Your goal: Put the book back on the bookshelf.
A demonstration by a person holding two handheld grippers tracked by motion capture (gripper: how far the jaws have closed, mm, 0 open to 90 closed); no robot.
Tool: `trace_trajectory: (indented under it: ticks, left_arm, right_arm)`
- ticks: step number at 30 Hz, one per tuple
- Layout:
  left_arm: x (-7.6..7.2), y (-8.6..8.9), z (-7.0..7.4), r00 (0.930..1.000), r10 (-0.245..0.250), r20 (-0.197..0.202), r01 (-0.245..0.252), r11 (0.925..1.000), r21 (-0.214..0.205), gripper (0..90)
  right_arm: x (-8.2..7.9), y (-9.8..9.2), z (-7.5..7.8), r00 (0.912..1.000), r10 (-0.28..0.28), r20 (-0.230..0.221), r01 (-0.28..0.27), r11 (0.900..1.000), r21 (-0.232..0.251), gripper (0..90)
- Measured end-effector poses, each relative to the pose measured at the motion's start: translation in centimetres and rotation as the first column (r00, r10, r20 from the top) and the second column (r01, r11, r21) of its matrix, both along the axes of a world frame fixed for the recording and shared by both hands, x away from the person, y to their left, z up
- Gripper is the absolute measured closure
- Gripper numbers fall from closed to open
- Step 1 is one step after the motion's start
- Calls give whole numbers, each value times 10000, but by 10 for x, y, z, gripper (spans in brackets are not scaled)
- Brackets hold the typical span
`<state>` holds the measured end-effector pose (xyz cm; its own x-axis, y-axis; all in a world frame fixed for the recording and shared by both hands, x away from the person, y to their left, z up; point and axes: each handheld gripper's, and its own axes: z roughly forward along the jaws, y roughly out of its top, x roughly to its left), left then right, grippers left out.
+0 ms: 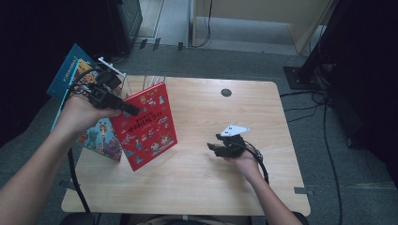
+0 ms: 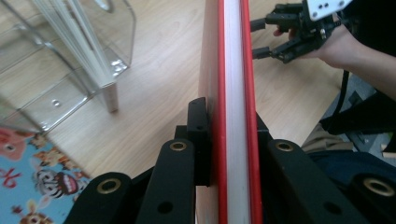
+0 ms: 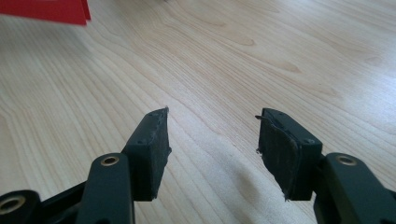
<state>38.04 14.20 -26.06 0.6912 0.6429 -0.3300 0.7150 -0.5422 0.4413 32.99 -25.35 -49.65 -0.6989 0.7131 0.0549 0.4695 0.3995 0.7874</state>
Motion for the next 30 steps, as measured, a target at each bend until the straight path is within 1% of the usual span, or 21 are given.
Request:
trace_trajectory:
  ticks: [2,6,9,13,15,16,17,18,20,22,23,24,26,27,30]
  left_arm:
    - [0,8,1,9999,169,-25,-169,9999,-33,797]
    - [0,22,3,9989,468,-7,-468,9989,-24,797]
    - [0,31,5,9978,665,21,-665,9978,-4,796]
    - [-2,41,7,9951,985,132,-984,9951,-70,796]
    - [-2,45,7,9940,1083,126,-1082,9941,-101,796]
    - [-3,47,8,9935,1131,138,-1129,9935,-123,796]
    - [-3,48,8,9932,1160,135,-1158,9932,-104,796]
    - [-4,50,9,9920,1256,158,-1253,9920,-151,796]
    - [-4,55,9,9909,1330,195,-1328,9911,-112,796]
    - [-5,60,10,9875,1542,337,-1539,9880,-135,796]
    - [-5,60,10,9875,1542,337,-1539,9880,-135,796]
    - [-5,64,11,9858,1635,385,-1633,9865,-91,796]
    - [-5,68,12,9834,1775,367,-1771,9841,-123,796]
    - [-5,71,12,9808,1913,381,-1907,9815,-186,795]
    - [-5,76,12,9786,2025,363,-2020,9793,-161,796]
  right_arm:
    - [-1,0,-3,10000,-38,3,38,10000,4,429]
    - [0,0,-8,9995,-128,-286,122,9997,-207,418]
    - [1,1,-11,9993,-170,-334,155,9989,-450,416]
    - [0,2,-16,9988,-194,-447,173,9987,-481,416]
    - [-2,1,-20,9992,-242,-308,225,9982,-557,423]
    - [-3,1,-21,9994,-292,-174,279,9971,-701,423]
    - [-3,2,-22,9996,-247,-137,235,9965,-807,423]
    - [-4,1,-23,9997,-230,-115,220,9966,-793,423]
    - [-4,2,-24,9995,-278,-120,269,9975,-656,425]
    - [-5,3,-25,9992,-372,-152,364,9980,-511,417]
    - [-5,3,-25,9992,-372,-152,364,9980,-511,417]
    - [-6,5,-26,9996,-275,-85,271,9983,-519,398]
    - [-6,5,-26,9996,-258,-115,252,9983,-520,395]
    - [-6,5,-26,9995,-280,-141,272,9982,-527,391]
    - [-6,5,-26,9995,-296,-141,288,9981,-536,388]
